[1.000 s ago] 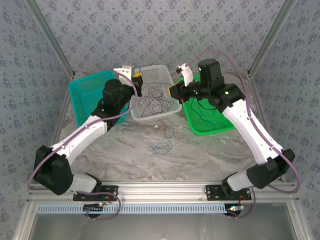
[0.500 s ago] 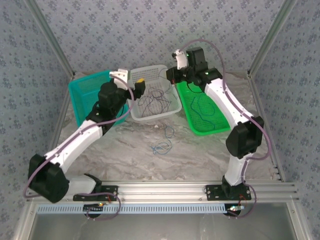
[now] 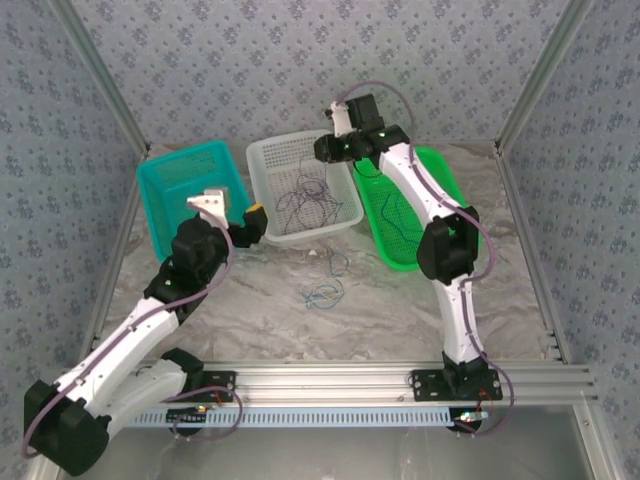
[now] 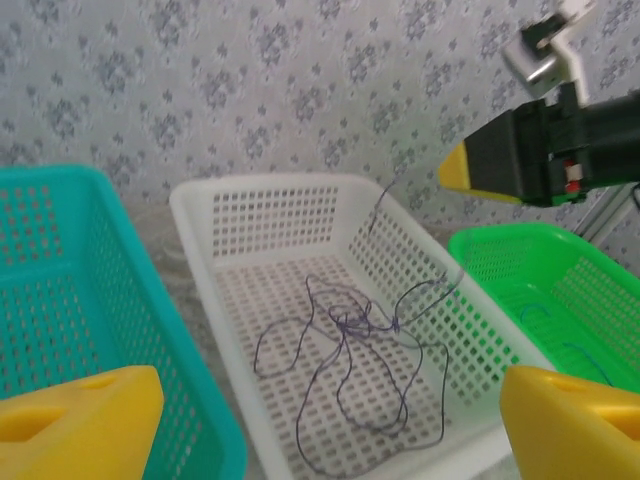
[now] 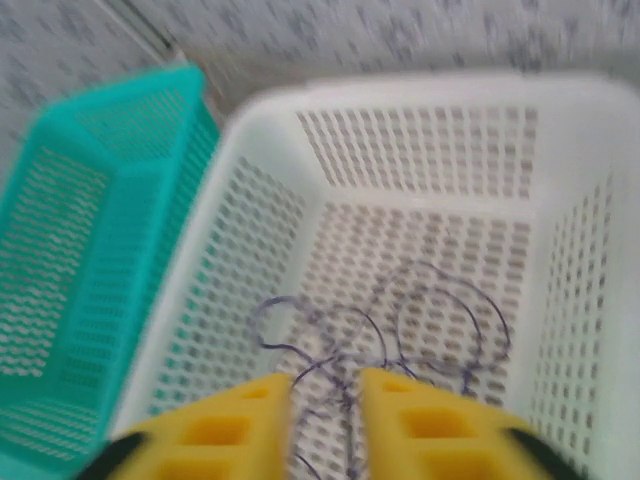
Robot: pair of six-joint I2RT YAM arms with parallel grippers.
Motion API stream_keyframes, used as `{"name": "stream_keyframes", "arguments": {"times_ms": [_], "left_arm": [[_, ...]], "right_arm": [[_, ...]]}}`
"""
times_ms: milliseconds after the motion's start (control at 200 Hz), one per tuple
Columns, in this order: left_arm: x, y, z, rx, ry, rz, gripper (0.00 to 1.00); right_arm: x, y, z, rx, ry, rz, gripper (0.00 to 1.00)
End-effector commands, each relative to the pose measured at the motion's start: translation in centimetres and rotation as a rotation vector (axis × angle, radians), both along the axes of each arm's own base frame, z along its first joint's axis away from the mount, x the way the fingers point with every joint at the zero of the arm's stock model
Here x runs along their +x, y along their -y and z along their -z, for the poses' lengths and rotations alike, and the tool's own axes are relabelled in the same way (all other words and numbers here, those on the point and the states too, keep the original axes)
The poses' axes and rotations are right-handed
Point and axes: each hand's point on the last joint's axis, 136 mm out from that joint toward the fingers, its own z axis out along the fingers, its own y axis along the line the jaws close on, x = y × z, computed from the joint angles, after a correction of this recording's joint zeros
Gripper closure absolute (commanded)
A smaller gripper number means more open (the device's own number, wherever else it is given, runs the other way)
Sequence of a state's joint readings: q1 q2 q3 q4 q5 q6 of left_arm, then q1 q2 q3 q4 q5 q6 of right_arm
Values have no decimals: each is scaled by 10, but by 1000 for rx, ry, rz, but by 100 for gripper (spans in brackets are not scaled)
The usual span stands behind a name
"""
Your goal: Untangle the cables
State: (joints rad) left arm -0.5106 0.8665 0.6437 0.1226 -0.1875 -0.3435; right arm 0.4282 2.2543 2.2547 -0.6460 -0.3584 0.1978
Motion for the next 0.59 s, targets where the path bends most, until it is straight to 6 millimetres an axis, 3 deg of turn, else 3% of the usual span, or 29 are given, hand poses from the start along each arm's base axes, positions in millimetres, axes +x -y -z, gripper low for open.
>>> {"name": "stream_keyframes", "arguments": {"times_ms": [0,65,195,360,440,590], "left_arm": [[-10,-2,19,-44,-71,0,12],[-15,3,32,-61,-120,26,12],[-26,18,61,-50,-222,69,13],[-38,34,86,-27,-272,110,13],[-43,45,93,-45,-280,164,14],[-50,67,107,10,-319,251,14]], "right_arm": [[-20,7,34,-92,-134,1,30],[-27,7,29,-97,-127,-19,18],[-43,12,4,-88,-76,-29,8],[-80,26,-21,-107,-33,-30,9],[-106,26,-19,-78,-35,-52,15],[-141,35,-17,-101,28,-29,15]]}}
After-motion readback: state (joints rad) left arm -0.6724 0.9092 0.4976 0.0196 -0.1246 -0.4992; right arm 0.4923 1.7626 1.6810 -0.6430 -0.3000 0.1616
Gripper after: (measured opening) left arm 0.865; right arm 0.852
